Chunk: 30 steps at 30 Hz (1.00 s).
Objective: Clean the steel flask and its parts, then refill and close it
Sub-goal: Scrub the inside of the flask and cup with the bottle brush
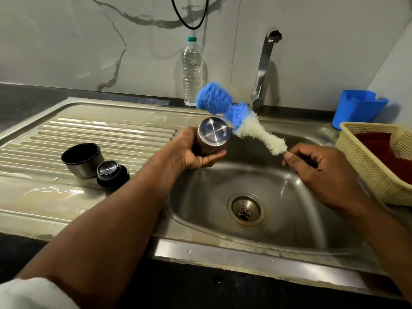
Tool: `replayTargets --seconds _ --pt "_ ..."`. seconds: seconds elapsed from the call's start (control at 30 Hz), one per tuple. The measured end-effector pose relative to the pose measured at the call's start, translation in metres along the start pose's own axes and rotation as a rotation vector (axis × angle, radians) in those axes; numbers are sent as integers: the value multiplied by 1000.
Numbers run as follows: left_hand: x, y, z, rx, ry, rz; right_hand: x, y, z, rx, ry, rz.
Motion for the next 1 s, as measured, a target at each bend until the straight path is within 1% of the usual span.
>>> replayTargets --seconds 0.07,0.17,0.3,0.37,0.47,0.57,0.67,0.77,0.87,0.93,1.0 --pt "-2 -3 2 11 -25 -36 0 6 -2 -10 -4 -50" --pt "-3 -3 4 18 -37 -108 4 6 -2 33 22 -103" --pt "-1 1 6 -4 0 -152 1 9 -4 33 7 -205" --pt "-4 1 6 -8 -17 -167 2 7 -3 54 7 -209" --pt "-2 5 4 -21 3 -188 2 14 -3 27 4 -238" --pt "-3 8 1 -45 -14 -203 3 15 -1 59 13 -257" --pt "-2 7 0 -43 -4 -210 -1 21 -3 13 -27 -275" --pt "-1 8 -2 -44 -11 -206 1 17 -2 39 -11 -263" --pt "2 7 -3 -63 15 -207 3 19 -2 -4 -21 -259" --pt "2 7 -3 -75 13 -220 5 15 -2 14 -19 -266" --pt "3 5 -3 -77 9 -215 4 17 -2 -8 -24 -265"
Point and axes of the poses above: each hand's wrist, its own z-axis towards the middle knuckle, its own y-axis out of the palm, x = y × z, the point moved 10 cm from there along z, towards the middle knuckle, and after that the axes turned 13 degrees about y, right-handed, at the moved point
